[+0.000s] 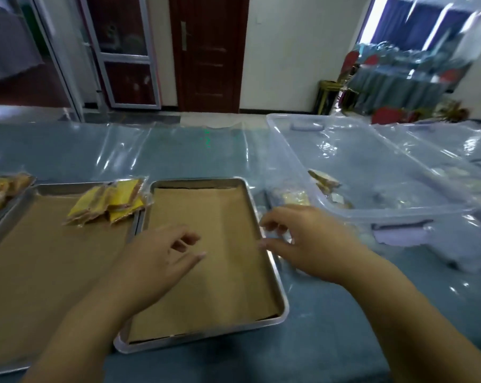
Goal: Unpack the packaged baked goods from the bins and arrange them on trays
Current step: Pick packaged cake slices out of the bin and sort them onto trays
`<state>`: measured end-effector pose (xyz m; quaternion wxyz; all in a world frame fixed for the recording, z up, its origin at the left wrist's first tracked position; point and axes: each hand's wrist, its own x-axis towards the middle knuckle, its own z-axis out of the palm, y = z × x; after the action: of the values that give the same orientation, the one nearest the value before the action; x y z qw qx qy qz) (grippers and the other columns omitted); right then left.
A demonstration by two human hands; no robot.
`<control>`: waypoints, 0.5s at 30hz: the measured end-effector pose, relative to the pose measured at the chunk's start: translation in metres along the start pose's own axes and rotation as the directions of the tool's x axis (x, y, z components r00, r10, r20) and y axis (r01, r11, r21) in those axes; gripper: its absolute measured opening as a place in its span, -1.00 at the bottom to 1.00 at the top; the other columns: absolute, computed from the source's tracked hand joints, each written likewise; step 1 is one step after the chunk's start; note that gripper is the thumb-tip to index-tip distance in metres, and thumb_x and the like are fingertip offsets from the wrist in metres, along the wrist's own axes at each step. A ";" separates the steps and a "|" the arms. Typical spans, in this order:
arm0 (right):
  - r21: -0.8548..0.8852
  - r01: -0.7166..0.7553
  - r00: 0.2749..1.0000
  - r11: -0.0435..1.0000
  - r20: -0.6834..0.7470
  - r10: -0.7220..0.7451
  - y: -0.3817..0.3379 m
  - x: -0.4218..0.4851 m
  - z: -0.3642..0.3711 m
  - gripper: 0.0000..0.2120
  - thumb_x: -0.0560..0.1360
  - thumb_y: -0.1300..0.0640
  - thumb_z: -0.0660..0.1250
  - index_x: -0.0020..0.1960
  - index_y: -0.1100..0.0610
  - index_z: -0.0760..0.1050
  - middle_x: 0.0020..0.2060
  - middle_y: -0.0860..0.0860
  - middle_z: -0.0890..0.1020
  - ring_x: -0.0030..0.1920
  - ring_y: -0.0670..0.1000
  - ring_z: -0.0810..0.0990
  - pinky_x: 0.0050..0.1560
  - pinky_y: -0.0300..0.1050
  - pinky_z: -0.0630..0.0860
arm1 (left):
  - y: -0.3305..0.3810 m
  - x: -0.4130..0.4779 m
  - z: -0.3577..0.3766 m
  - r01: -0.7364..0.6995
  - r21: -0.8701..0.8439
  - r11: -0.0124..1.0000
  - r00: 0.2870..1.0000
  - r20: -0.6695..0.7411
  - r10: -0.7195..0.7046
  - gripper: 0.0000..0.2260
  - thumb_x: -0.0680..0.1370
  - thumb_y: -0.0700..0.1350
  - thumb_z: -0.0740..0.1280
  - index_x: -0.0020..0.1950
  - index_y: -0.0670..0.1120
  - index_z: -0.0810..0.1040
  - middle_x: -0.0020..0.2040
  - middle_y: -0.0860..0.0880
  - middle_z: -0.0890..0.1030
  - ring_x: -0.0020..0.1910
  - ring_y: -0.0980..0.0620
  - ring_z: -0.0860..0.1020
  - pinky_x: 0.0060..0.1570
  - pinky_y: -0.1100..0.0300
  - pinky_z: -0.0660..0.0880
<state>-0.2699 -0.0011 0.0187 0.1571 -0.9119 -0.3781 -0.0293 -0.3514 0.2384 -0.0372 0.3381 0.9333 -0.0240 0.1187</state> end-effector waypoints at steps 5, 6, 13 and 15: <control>-0.005 -0.028 0.994 1.000 -0.105 0.027 0.060 0.000 -0.046 -0.80 0.45 -0.05 0.38 0.03 -0.01 0.55 -0.15 -0.15 0.57 -0.15 -0.11 0.54 -0.11 -0.18 0.48 | 0.051 0.059 0.009 -0.141 0.049 0.989 0.990 -0.023 0.143 -0.83 0.39 0.27 0.22 -0.08 0.29 0.47 -0.15 0.32 0.54 -0.05 0.38 0.49 -0.23 0.39 0.41; -0.007 -0.038 0.993 0.999 -0.109 0.037 0.074 0.002 -0.054 -0.79 0.44 -0.07 0.36 0.03 -0.02 0.55 -0.14 -0.16 0.58 -0.16 -0.13 0.54 -0.12 -0.18 0.49 | 0.061 0.073 0.012 -0.171 0.059 0.984 0.985 -0.023 0.172 -0.82 0.39 0.26 0.23 -0.06 0.27 0.48 -0.16 0.32 0.54 -0.05 0.37 0.49 -0.24 0.40 0.41; -0.147 -0.138 0.990 0.980 -0.022 0.136 0.179 0.032 -0.093 -0.73 0.42 -0.17 0.28 0.06 -0.08 0.51 -0.09 -0.16 0.58 -0.10 -0.11 0.55 -0.09 -0.10 0.52 | 0.116 0.175 0.049 -0.314 0.055 0.948 0.949 0.040 0.312 -0.69 0.39 0.21 0.22 -0.01 0.09 0.57 -0.12 0.21 0.57 -0.11 0.25 0.52 -0.13 0.30 0.48; -0.190 -0.148 0.988 0.971 0.015 0.154 0.206 0.040 -0.096 -0.71 0.44 -0.18 0.29 0.08 -0.08 0.50 -0.07 -0.15 0.58 -0.08 -0.11 0.53 -0.10 -0.14 0.50 | 0.128 0.200 0.062 -0.360 0.094 0.928 0.931 0.097 0.352 -0.71 0.43 0.20 0.24 0.01 0.09 0.57 -0.12 0.22 0.54 -0.12 0.24 0.51 -0.12 0.28 0.48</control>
<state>-0.0912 -0.1405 0.0621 0.0662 -0.9491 -0.3054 -0.0394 -0.1602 0.1076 0.0443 0.2578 0.9346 -0.1997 0.1423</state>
